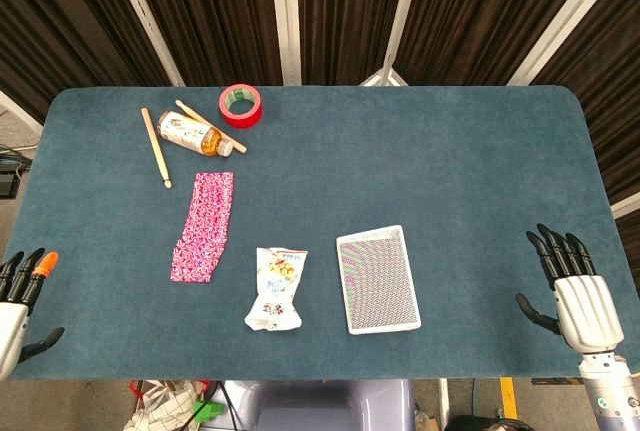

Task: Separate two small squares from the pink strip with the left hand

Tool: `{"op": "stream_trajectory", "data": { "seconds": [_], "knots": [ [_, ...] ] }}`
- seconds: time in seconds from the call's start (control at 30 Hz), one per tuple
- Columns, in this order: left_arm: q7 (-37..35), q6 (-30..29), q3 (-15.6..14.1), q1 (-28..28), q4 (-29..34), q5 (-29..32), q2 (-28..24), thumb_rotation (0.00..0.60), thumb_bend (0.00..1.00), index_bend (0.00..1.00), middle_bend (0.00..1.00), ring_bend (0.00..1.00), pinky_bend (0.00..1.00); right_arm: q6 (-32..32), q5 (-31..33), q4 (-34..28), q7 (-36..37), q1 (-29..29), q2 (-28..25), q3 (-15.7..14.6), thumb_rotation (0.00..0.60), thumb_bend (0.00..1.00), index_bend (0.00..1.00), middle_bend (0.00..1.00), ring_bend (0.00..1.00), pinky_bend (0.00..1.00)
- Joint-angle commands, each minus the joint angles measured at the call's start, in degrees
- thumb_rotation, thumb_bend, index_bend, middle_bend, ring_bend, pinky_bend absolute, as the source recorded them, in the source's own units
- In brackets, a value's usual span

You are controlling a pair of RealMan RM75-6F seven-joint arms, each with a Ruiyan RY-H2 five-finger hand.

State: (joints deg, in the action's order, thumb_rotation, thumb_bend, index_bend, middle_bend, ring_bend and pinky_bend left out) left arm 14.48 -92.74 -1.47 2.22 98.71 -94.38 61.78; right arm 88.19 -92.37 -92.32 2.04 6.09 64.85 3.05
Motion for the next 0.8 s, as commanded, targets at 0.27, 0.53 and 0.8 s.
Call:
{"op": "stream_trajectory", "data": {
  "seconds": [0.27,0.53,0.8],
  "knots": [
    [-0.40,-0.38,-0.10,0.10,-0.24,-0.59,0.01,0.600,0.16,0.10,0.04,0.00,0.11,0.03,-0.05,-0.08,-0.05,-0.04,-0.06,-0.02,0.600,0.31,0.00,0.04,0.09,0.07],
    [0.03,0.93,-0.06,-0.73,-0.82,-0.85,0.41,0.600,0.18,0.10,0.07,0.00,0.11,-0.63,0.14,-0.13,-0.17,0.18,-0.09,-0.09,0.600,0.31,0.00,0.04,0.09,0.07],
    [0.22,2.21,0.12,-2.20,-1.63,-2.39,1.35,0.600,0.25,0.10,0.29,0.19,0.15,-1.05,0.38,-0.09,-0.03,0.20,-0.23,-0.23,0.600,0.31,0.00,0.04,0.09,0.07]
  ]
}}
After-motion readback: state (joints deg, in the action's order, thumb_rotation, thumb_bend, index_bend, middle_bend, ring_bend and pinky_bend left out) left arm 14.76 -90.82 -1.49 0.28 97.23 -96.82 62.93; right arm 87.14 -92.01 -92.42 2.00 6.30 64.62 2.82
